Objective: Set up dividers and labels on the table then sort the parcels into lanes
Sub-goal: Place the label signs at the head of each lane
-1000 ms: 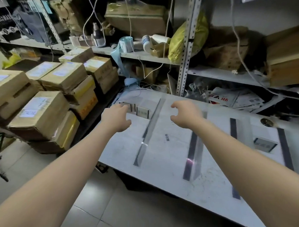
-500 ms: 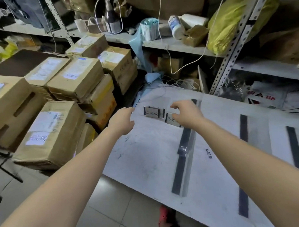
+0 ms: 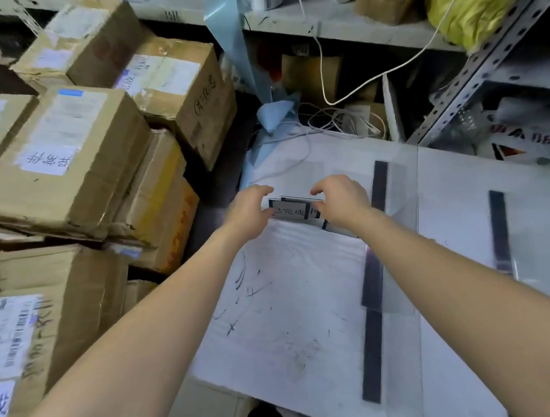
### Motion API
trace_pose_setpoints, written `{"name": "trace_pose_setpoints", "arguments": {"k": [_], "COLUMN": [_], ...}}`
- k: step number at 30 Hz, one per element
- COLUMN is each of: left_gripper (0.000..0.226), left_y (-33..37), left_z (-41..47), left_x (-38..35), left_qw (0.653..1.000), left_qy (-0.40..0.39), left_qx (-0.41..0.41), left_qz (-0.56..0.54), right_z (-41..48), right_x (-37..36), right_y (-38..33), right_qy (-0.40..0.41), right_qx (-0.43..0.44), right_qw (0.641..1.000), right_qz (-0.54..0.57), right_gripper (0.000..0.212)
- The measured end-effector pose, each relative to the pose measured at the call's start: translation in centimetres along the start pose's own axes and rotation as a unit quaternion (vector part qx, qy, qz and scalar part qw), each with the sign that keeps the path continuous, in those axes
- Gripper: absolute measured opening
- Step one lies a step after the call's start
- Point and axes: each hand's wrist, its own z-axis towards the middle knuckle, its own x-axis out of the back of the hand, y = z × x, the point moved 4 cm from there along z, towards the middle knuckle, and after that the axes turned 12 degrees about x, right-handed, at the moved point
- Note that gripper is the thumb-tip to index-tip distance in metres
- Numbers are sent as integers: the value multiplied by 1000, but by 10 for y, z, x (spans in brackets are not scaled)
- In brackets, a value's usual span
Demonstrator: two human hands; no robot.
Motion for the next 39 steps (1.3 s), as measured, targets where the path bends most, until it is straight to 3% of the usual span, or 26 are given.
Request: {"name": "trace_pose_setpoints", "arguments": {"k": [2, 5, 16, 39], "left_gripper": [28, 8, 8, 13], "left_y": [1, 1, -4, 50], "left_z": [10, 17, 22, -32], "left_x": [-3, -2, 56, 157], "left_qw": [1000, 999, 993, 974], "left_qy": [11, 20, 17, 75], "left_qx": [-24, -41, -86, -206], "left_qz": [-10, -20, -80, -62], "right_z": [1, -1, -10, -107], "right_x": [-2, -1, 45, 162], "right_y": [-1, -6, -28, -47], "right_qy": [3, 12, 103, 239], "right_qx": [-11, -27, -59, -124], "right_qw": [1000, 999, 992, 963], "right_qz": [-12, -13, 45, -15], "right_gripper": [16, 16, 17, 18]}}
